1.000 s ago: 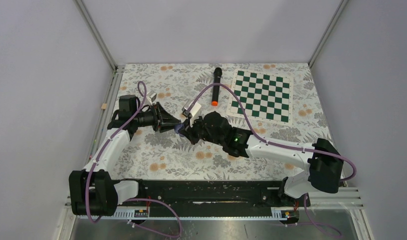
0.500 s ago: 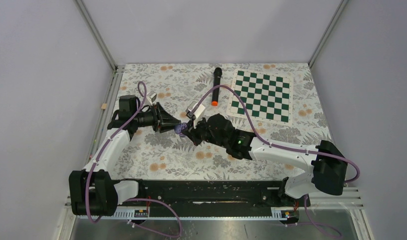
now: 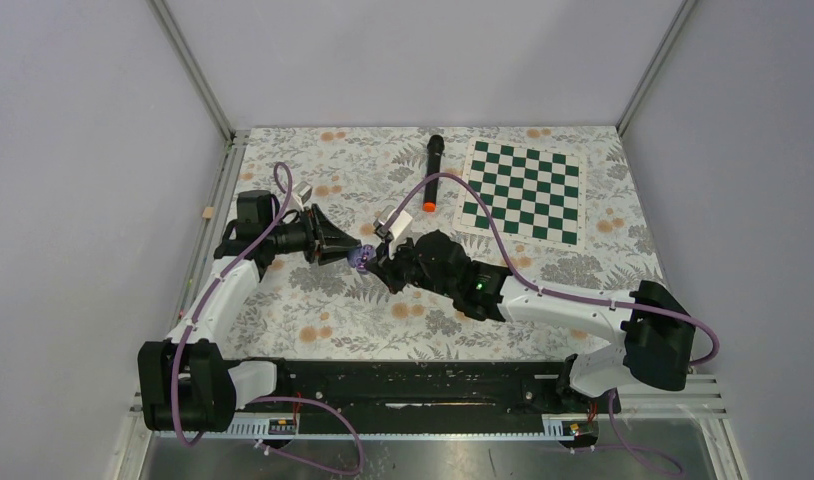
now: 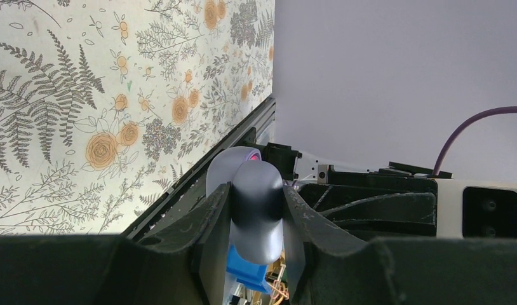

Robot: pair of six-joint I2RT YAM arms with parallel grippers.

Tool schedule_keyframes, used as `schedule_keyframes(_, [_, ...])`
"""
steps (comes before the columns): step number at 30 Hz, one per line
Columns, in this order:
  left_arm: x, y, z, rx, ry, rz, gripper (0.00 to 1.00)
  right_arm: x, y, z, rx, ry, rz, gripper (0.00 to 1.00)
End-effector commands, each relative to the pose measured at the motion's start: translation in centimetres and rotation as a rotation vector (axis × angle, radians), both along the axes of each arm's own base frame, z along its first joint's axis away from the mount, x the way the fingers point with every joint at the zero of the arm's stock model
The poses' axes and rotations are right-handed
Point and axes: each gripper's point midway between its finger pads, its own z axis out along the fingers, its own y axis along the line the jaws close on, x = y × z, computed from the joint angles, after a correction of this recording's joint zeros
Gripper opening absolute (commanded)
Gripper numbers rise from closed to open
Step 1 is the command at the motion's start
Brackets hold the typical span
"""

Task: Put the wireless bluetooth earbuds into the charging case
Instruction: Adjust the left earbud in the left side groove of the charging case.

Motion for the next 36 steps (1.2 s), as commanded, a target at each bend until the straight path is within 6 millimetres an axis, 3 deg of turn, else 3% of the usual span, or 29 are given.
schedule_keyframes(1, [0.1, -0.1, 2.7, -0.03, -0.082, -0.024, 0.0, -0.2, -0.4, 0.3, 0.006, 0.003, -0.018, 0.0])
schedule_keyframes(11, [0.1, -0.1, 2.7, -0.027, -0.086, -0.027, 0.0, 0.6, -1.1, 4.5, 0.11, -0.058, -0.074, 0.0])
schedule_keyframes(18, [0.0, -0.2, 2.7, -0.029, -0.088, -0.03, 0.0, 1.0, 0.1, 4.0, 0.096, -0.043, -0.07, 0.0])
schedule_keyframes(28, [-0.1, -0.2, 2.8, -0.029, -0.09, -0.029, 0.0, 1.9, 0.1, 4.1, 0.09, -0.05, -0.101, 0.0])
schedule_keyframes(36, [-0.1, -0.2, 2.9, -0.03, -0.093, -0.03, 0.0, 2.1, 0.6, 2.5, 0.057, -0.029, -0.089, 0.0])
